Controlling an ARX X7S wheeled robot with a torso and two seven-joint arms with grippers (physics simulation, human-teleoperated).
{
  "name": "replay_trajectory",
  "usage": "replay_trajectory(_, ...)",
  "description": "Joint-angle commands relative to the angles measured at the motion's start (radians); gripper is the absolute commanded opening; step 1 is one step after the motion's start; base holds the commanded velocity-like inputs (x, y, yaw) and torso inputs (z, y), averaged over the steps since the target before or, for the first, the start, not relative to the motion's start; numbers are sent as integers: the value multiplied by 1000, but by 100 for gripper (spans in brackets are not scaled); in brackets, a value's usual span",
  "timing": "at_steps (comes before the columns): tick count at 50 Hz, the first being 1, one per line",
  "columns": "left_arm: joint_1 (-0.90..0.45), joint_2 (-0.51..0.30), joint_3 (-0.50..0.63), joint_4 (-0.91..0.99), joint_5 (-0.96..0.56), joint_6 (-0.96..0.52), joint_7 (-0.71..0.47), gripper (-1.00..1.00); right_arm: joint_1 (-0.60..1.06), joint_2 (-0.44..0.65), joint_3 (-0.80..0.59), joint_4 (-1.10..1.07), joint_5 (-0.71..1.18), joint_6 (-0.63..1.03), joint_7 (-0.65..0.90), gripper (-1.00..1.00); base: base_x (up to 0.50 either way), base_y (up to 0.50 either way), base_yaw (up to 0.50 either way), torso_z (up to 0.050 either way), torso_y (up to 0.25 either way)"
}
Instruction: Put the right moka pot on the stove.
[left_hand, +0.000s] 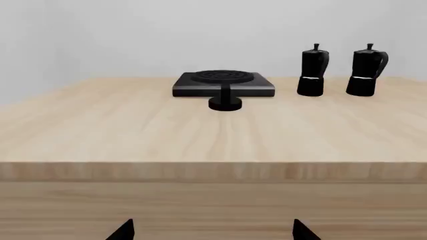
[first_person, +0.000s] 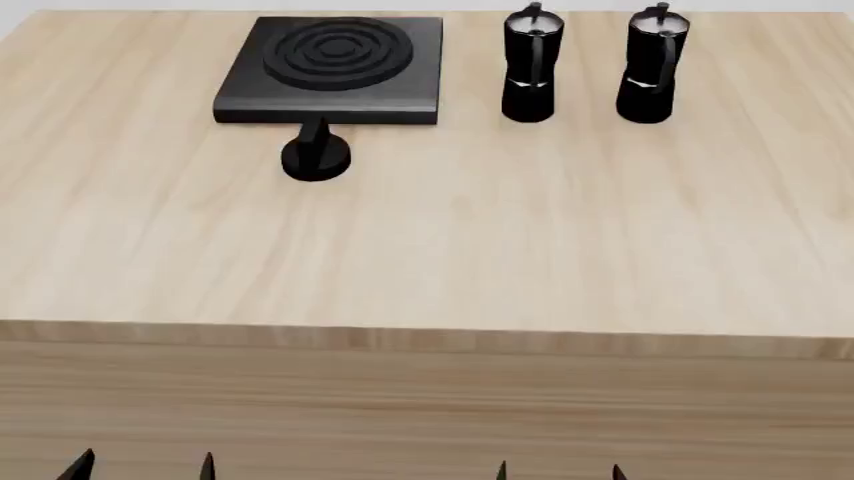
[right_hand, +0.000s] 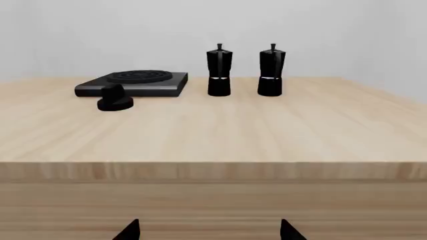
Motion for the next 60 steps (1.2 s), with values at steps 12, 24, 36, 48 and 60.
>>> replay_trajectory(12, 4, -46, 55, 3, -37, 25, -45, 100, 17, 43, -50, 39, 68, -15, 32, 100, 0, 0, 0, 0, 0)
replay_trajectory(24, -2, -62, 70, -1, -72, 7, -64, 100, 2, 63, -74, 8, 64, -13, 73, 100, 0, 0, 0, 24, 6)
replay_trajectory(36, -1, -78, 88, -3, -89, 18, -79, 100, 6, 76, -91, 17, 77, -18, 95, 100, 0, 0, 0, 50, 18)
replay_trajectory(48, -2, -92, 103, 2, -102, 16, -94, 100, 11, 90, -99, -3, 94, 1, 117, 100, 0, 0, 0, 50, 24)
replay_trajectory(60, -8, -105, 122, -14, -108, 24, -109, 100, 17, 102, -118, 16, 90, -8, 143, 100, 0, 0, 0, 50, 28)
